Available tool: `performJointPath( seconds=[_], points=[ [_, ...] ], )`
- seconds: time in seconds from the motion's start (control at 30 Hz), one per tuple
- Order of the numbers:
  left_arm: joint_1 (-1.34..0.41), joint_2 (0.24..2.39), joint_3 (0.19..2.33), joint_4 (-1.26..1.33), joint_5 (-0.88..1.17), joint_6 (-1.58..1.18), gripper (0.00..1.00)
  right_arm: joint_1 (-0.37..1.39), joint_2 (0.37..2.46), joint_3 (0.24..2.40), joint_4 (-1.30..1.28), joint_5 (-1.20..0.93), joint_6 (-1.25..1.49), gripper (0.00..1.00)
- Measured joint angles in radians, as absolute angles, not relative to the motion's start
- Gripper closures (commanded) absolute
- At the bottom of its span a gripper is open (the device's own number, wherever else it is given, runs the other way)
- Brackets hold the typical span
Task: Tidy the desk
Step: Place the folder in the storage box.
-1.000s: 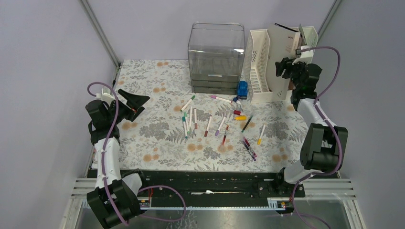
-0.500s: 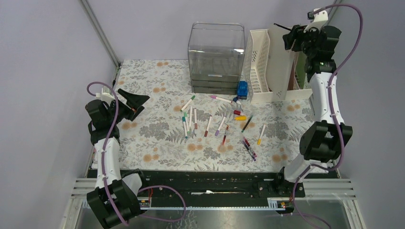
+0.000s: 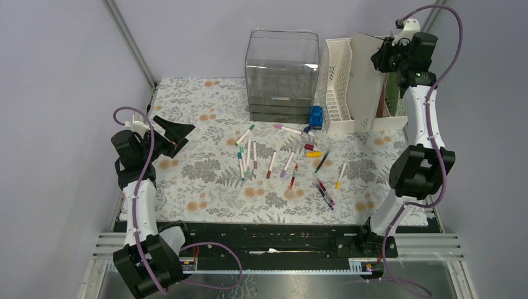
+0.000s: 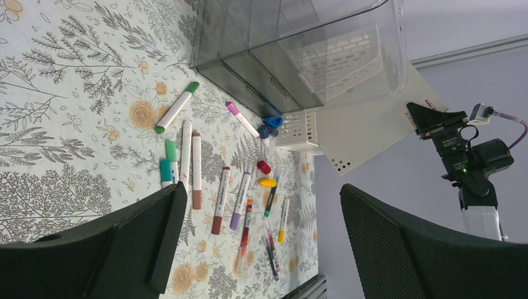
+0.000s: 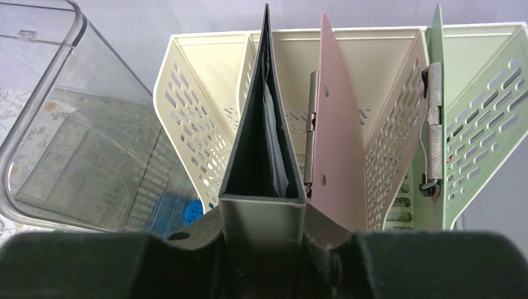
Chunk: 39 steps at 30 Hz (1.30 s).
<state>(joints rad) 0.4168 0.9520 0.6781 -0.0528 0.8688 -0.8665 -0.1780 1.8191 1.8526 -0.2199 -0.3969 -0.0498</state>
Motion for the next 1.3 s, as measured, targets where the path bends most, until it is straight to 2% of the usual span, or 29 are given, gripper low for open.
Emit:
performJointPath(
  seconds=[0.13,0.43,1.07,1.3],
  points=[
    [0.417,0.952,0.678,-0.053,0.87,-0.873,0.01,-0.179,1.803,1.834,-0.198,-0.375,-0.042,1.0],
    [0.412,0.952,0.678,-0.053,0.875,-0.888,0.01,-0.179,1.613,1.522,0.114,-0.304,0.019,1.0],
    [0.4,0.93,0.678,-0.051,0.876,-0.899,0.01,-0.179,1.611,1.163,0.781,-0.292,0.052,1.0],
    [0.395,0.931,0.678,-0.051,0.875,-0.899,0.01,-0.178,1.613,1.094,0.945,-0.291,0.044,1.0]
  ],
)
